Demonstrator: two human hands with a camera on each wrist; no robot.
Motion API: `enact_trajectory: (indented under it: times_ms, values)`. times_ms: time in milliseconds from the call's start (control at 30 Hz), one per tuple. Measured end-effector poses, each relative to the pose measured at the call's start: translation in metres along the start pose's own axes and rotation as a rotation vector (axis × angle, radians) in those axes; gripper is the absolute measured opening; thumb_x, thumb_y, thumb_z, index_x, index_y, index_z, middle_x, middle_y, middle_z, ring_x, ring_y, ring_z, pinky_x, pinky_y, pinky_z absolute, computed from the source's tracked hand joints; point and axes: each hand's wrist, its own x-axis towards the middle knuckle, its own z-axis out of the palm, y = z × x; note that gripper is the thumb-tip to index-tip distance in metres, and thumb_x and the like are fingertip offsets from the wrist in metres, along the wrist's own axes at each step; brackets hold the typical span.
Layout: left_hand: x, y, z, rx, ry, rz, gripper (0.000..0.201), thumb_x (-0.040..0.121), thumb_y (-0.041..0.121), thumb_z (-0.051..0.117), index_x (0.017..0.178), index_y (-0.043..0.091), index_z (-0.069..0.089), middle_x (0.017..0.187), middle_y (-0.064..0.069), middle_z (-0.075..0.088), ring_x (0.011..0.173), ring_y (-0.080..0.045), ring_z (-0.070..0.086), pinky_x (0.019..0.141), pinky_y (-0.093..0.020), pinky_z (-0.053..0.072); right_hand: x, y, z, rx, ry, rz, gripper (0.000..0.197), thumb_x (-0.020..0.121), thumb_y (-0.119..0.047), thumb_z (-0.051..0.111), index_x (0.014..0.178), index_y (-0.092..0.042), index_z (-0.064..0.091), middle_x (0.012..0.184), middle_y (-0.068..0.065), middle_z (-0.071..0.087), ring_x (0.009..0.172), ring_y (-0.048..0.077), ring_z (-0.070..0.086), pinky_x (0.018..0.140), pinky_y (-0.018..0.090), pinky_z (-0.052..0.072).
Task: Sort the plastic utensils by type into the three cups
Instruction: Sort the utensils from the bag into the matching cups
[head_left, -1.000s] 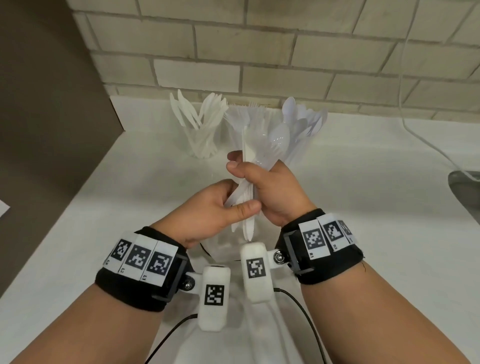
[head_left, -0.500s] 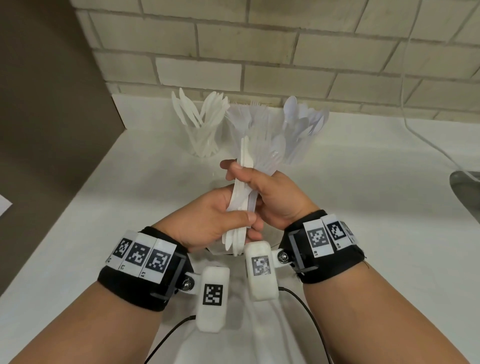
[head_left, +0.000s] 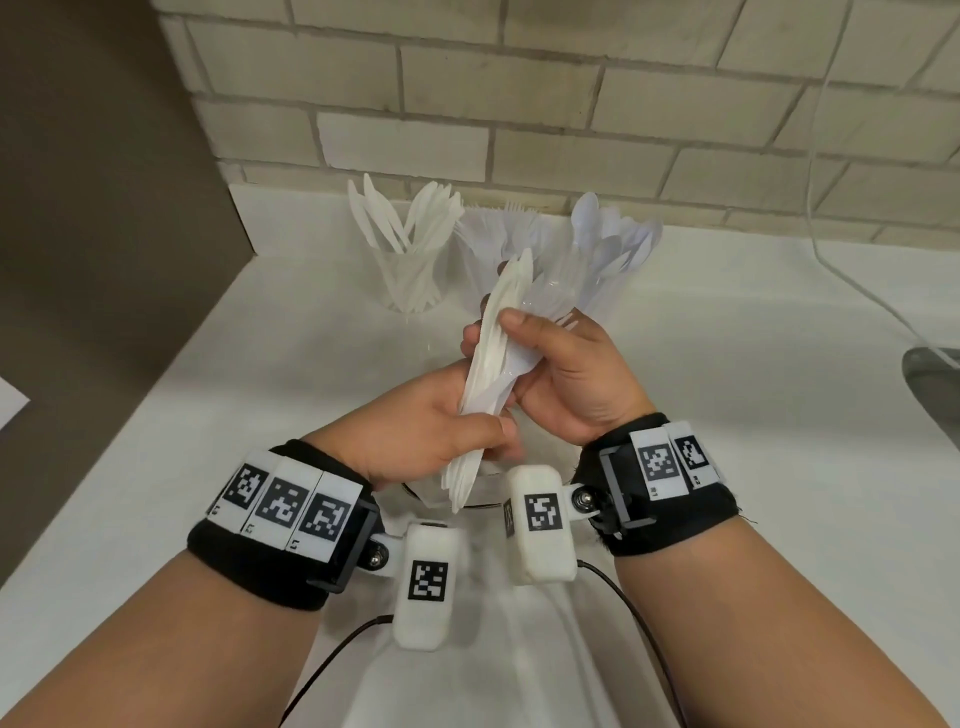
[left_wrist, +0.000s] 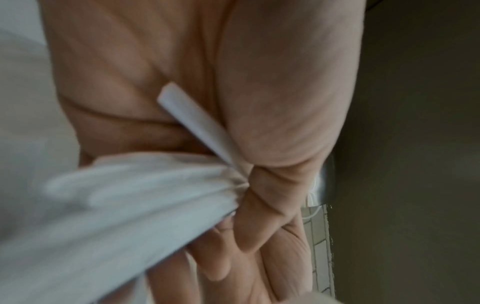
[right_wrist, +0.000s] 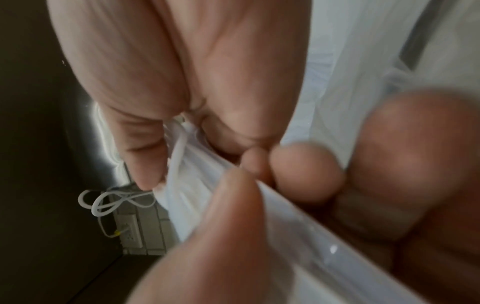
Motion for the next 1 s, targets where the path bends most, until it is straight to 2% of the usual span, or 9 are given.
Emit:
enact_trajectory:
  times_ms: [100,200,267,400,533,667,767,867,1000]
  values:
    - [-0.003,-0.002,0.006,-0.164,0.020,-0.036,0.031,0.082,0.015,0.057,0.111,0.009,0.050,0.070,-0.003,0.061,0.060,-0.018,0.059,0.060,-0.034,0.051,0.000,-0.003,0.001,-0.087,0.033,0.005,0.030,0.081,-0.011,0.059,0.109,-0.002,0.053,0.081,0.011,0.071,0.082,0.023,0.069,0.063,0.035,0.043]
    - [-0.002,-0.005,0.003,-0.120,0.140,-0.022,0.026,0.083,0.024,0.055,0.108,0.017,0.050,0.058,0.003,0.053,0.055,-0.016,0.051,0.061,-0.034,0.047,0.002,-0.009,-0.004,-0.252,0.145,-0.083,0.069,0.074,-0.016,0.072,0.135,-0.015,0.041,0.115,0.008,0.062,0.109,0.025,0.060,0.082,0.039,0.048]
    - [0.000,-0.007,-0.003,-0.042,0.236,-0.016,0.022,0.086,0.028,0.056,0.106,0.022,0.049,0.060,0.004,0.054,0.056,-0.017,0.053,0.065,-0.038,0.047,0.001,-0.017,-0.005,-0.510,0.339,-0.239,0.070,0.069,-0.027,0.079,0.130,-0.030,0.045,0.125,-0.001,0.056,0.112,0.016,0.058,0.091,0.030,0.049]
    - [0.007,-0.009,-0.006,0.079,0.389,0.005,0.022,0.095,0.022,0.054,0.113,0.016,0.042,0.073,-0.002,0.054,0.059,-0.014,0.055,0.060,-0.031,0.048,-0.001,-0.026,0.013,-0.959,0.423,-0.486,0.022,0.074,-0.032,0.079,0.092,-0.030,0.066,0.094,-0.004,0.064,0.071,0.004,0.055,0.068,0.019,0.046]
    - [0.012,-0.008,-0.001,0.182,0.420,-0.003,0.040,0.095,0.026,0.052,0.127,0.015,0.032,0.088,-0.007,0.061,0.065,-0.016,0.060,0.055,-0.026,0.050,0.004,-0.019,0.029,-1.253,0.358,-0.350,0.039,0.068,-0.050,0.079,0.090,-0.019,0.068,0.070,-0.011,0.060,0.064,0.002,0.055,0.066,0.018,0.047]
    - [0.012,-0.008,0.001,0.150,0.384,-0.008,0.042,0.094,0.026,0.056,0.126,0.017,0.031,0.104,-0.006,0.059,0.071,-0.017,0.065,0.061,-0.029,0.057,0.010,-0.016,0.031,-1.200,0.392,-0.317,0.026,0.073,-0.038,0.078,0.077,-0.018,0.062,0.062,-0.013,0.054,0.060,0.002,0.054,0.062,0.018,0.044]
    - [0.011,-0.009,0.000,0.042,0.367,-0.003,0.040,0.090,0.022,0.061,0.122,0.016,0.038,0.097,-0.005,0.055,0.071,-0.015,0.062,0.068,-0.038,0.059,0.009,-0.017,0.032,-1.064,0.371,-0.282,0.019,0.078,-0.024,0.073,0.068,-0.017,0.059,0.058,-0.008,0.054,0.056,0.008,0.053,0.059,0.024,0.046]
    - [0.011,-0.011,0.000,0.020,0.383,-0.001,0.046,0.082,0.030,0.063,0.120,0.021,0.040,0.099,-0.008,0.056,0.067,-0.017,0.060,0.061,-0.042,0.057,0.007,-0.016,0.034,-0.995,0.359,-0.268,0.017,0.080,-0.022,0.072,0.071,-0.014,0.059,0.062,-0.005,0.055,0.061,0.012,0.054,0.062,0.029,0.048]
    - [0.014,-0.012,0.002,0.041,0.397,0.034,0.046,0.086,0.026,0.064,0.124,0.022,0.037,0.109,-0.010,0.059,0.074,-0.021,0.059,0.053,-0.032,0.049,0.006,-0.013,0.036,-1.080,0.382,-0.274,0.022,0.077,-0.032,0.075,0.081,-0.017,0.059,0.063,-0.009,0.054,0.057,0.005,0.051,0.060,0.019,0.045]
